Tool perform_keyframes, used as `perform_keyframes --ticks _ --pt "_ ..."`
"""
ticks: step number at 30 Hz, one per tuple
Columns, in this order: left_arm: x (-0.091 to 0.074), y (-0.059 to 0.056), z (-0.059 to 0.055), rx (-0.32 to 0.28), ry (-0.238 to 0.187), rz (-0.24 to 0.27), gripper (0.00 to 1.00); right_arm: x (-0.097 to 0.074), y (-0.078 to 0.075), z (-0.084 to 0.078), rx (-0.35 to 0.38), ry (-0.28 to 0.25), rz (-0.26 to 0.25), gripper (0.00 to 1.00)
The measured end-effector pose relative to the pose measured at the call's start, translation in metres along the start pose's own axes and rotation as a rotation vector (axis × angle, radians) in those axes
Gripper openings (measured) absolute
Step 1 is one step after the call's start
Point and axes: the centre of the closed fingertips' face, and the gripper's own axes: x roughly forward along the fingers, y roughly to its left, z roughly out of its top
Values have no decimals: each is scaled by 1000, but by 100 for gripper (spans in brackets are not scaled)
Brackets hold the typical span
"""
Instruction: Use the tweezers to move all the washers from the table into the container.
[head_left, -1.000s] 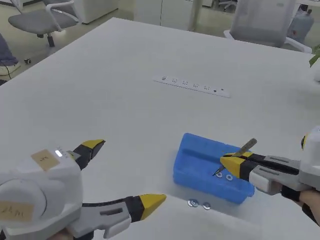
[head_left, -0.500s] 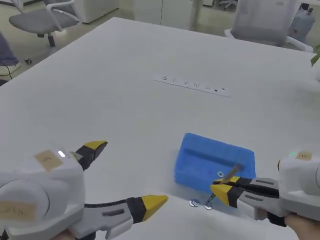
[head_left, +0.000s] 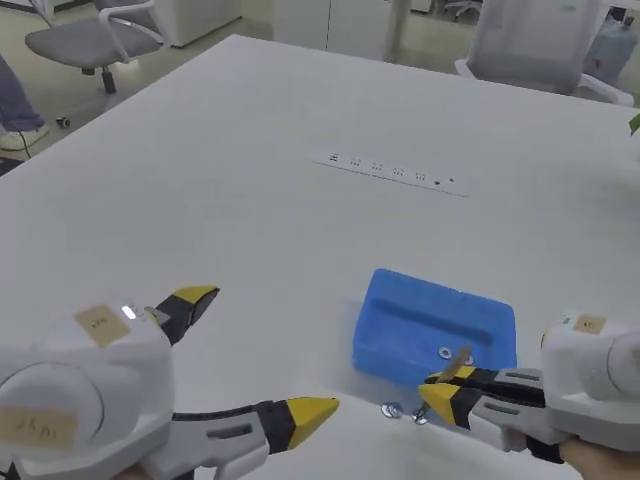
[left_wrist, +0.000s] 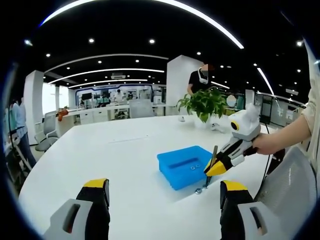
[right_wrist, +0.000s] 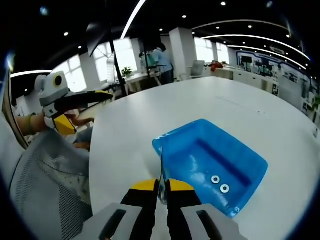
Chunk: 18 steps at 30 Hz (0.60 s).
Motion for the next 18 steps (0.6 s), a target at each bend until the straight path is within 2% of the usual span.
perform_keyframes --ticks 3,10,14,18 --pt "0 0 0 0 -2 -2 93 1 6 -1 -1 5 24 3" --pt "0 0 1 -3 -6 1 93 2 14 0 -10 10 38 3" --pt "-1 1 1 -4 -9 0 93 1 13 0 -51 17 21 3" --pt "-1 0 1 -3 -9 0 93 0 12 1 -37 8 18 3"
